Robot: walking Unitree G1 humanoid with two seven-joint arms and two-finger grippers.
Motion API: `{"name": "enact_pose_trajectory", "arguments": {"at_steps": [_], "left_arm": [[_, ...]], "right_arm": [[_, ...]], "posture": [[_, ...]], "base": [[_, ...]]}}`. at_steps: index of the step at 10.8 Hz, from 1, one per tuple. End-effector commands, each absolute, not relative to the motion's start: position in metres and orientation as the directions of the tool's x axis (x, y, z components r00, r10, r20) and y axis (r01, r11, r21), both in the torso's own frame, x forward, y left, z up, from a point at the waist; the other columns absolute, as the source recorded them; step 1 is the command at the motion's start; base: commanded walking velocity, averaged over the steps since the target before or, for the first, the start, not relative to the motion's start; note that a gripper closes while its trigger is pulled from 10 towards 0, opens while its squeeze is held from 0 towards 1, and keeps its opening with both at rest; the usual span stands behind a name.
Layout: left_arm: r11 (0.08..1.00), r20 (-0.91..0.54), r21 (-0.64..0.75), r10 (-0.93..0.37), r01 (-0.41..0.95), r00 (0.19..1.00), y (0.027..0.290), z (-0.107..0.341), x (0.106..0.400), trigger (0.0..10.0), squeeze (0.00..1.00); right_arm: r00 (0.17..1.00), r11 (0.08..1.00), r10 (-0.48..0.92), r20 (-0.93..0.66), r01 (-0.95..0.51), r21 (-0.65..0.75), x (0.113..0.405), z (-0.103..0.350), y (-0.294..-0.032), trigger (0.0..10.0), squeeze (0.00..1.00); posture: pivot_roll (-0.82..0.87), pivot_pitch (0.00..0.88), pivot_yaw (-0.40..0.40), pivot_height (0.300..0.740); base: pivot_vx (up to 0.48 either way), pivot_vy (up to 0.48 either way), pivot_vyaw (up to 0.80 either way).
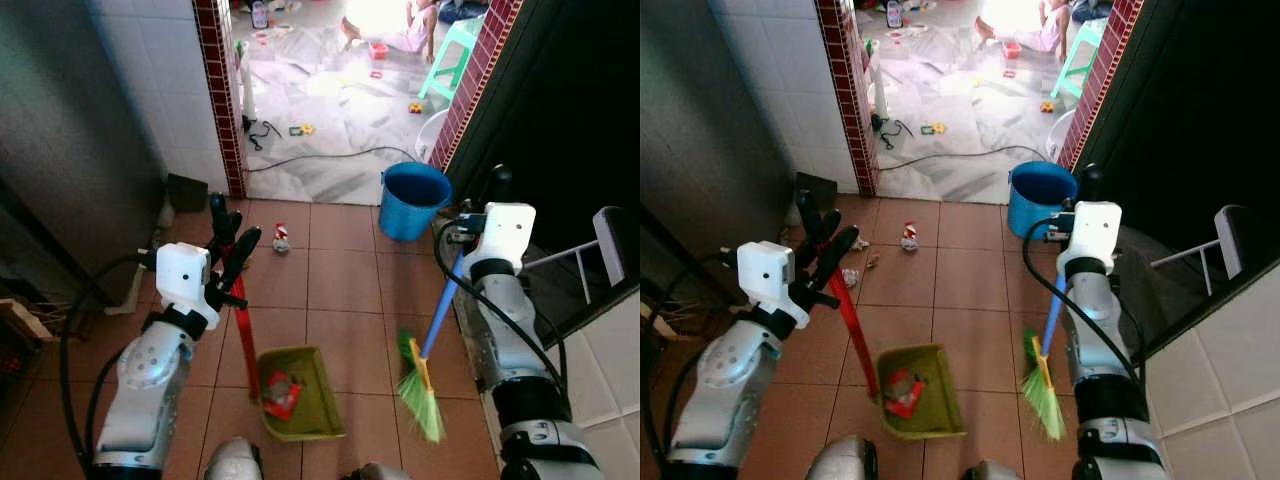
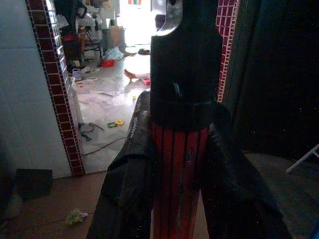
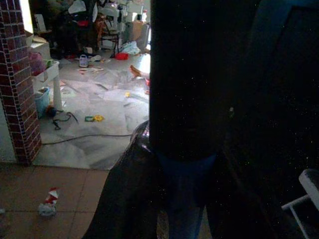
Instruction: Sweep floor
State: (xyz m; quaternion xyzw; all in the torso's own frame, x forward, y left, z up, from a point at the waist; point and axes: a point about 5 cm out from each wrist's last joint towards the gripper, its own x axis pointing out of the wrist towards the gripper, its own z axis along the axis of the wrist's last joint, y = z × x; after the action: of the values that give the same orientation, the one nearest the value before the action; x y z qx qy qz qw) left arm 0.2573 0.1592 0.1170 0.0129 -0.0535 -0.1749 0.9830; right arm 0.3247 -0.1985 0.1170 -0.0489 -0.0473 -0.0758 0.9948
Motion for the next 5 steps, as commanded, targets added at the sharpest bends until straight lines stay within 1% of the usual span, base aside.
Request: {"name": "enact_pose_trajectory", "arguments": {"at_steps": [1, 2, 3, 5], "left_arm": [[0.931, 0.158, 0.058, -0.364, 0.359, 0.918, 0.158, 0.132, 0.259, 10.0, 0.00], [0.928, 0.130, 0.066, -0.372, 0.366, 0.919, 0.162, 0.128, 0.257, 10.0, 0.00], [0.927, 0.095, 0.067, -0.375, 0.370, 0.922, 0.166, 0.122, 0.249, 10.0, 0.00], [0.928, 0.045, 0.062, -0.371, 0.368, 0.928, 0.169, 0.110, 0.235, 10.0, 0.00]], "right_arm": [[0.980, 0.984, -0.154, 0.125, 0.164, -0.069, 0.323, 0.124, -0.199, 10.0, 0.00], [0.982, 0.986, -0.137, 0.133, 0.148, -0.076, 0.317, 0.126, -0.200, 10.0, 0.00], [0.985, 0.988, -0.097, 0.142, 0.112, -0.104, 0.307, 0.129, -0.205, 10.0, 0.00], [0.993, 0.988, -0.088, 0.076, 0.097, -0.122, 0.281, 0.116, -0.218, 10.0, 0.00]], "posture": [[0.00, 0.000, -0.029, 0.740], [-0.01, 0.000, -0.023, 0.740], [-0.02, 0.000, -0.018, 0.740], [-0.03, 0.000, -0.019, 0.740]], "base": [[0.000, 0.000, 0.00], [0.000, 0.000, 0.00], [0.000, 0.000, 0.00], [0.000, 0.000, 0.00]]}}
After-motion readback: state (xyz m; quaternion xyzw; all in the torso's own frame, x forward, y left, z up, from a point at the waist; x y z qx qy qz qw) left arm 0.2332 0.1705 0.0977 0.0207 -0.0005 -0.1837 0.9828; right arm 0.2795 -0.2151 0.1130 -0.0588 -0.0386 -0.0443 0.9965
